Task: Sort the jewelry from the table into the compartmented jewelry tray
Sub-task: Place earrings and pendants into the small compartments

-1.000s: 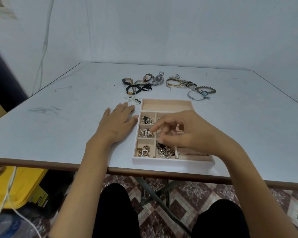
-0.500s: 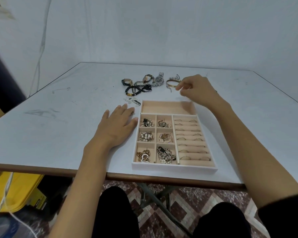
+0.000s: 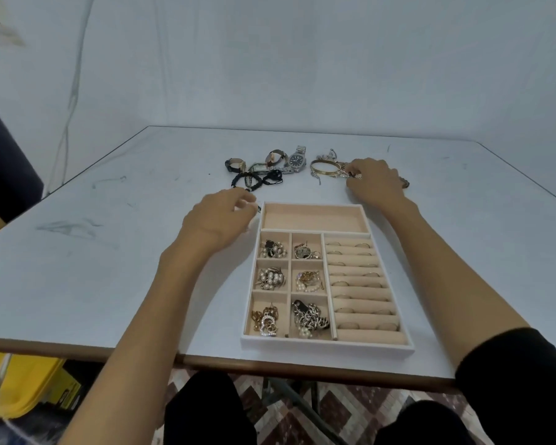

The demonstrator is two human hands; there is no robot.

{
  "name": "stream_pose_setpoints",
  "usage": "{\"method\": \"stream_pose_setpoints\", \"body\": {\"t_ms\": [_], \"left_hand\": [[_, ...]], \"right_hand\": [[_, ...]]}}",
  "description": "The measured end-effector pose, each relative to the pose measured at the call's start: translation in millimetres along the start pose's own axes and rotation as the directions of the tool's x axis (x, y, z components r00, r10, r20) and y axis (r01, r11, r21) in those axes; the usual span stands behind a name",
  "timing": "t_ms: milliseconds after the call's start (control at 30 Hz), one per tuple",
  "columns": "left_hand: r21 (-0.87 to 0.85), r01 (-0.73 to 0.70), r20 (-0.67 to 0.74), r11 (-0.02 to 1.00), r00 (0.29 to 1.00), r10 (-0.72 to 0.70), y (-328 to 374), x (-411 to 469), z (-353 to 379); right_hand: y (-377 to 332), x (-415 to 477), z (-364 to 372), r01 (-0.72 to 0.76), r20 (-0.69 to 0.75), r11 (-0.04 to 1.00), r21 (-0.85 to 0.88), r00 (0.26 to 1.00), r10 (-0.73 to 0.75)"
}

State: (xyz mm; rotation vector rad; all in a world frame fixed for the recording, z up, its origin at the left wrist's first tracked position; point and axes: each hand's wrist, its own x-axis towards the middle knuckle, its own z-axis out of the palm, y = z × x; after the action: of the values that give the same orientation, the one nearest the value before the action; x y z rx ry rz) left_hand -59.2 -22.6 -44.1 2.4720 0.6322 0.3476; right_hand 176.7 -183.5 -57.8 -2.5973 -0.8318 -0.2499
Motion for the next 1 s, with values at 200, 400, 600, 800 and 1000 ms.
{"method": "stream_pose_setpoints", "body": {"t_ms": [200,400,600,800,1000], "left_hand": [[0.109,-0.125,0.082,0.986,0.990,0.116,45,51,13],[0.300,-0.234,0.261,0.925,0.953,0.156,82,102,45],[0.414,-0.350,0.382,0.840,0.905,0.189,90,119,60],[0.363,-0.273,0.172,0.891,0.959,0.223,86,115,56],[0.386,-0.181,0.033,0.905,0.983,0.182,75,115,50]], "right_hand": [[1,2,11,0.034,-0.022,0.999,-0.012,0.999,-0.034],[12,2,22,0.018,-0.148,0.997,-0.070,0.989,-0.028],[12,2,21,0.023,-0.160,1.000,-0.012,0.987,-0.025],[10,0,19,0.030,-0.194,0.997,0.076,0.981,-0.015],[13,1,22,0.093,-0.163,0.994,0.064,0.983,-0.081]]}}
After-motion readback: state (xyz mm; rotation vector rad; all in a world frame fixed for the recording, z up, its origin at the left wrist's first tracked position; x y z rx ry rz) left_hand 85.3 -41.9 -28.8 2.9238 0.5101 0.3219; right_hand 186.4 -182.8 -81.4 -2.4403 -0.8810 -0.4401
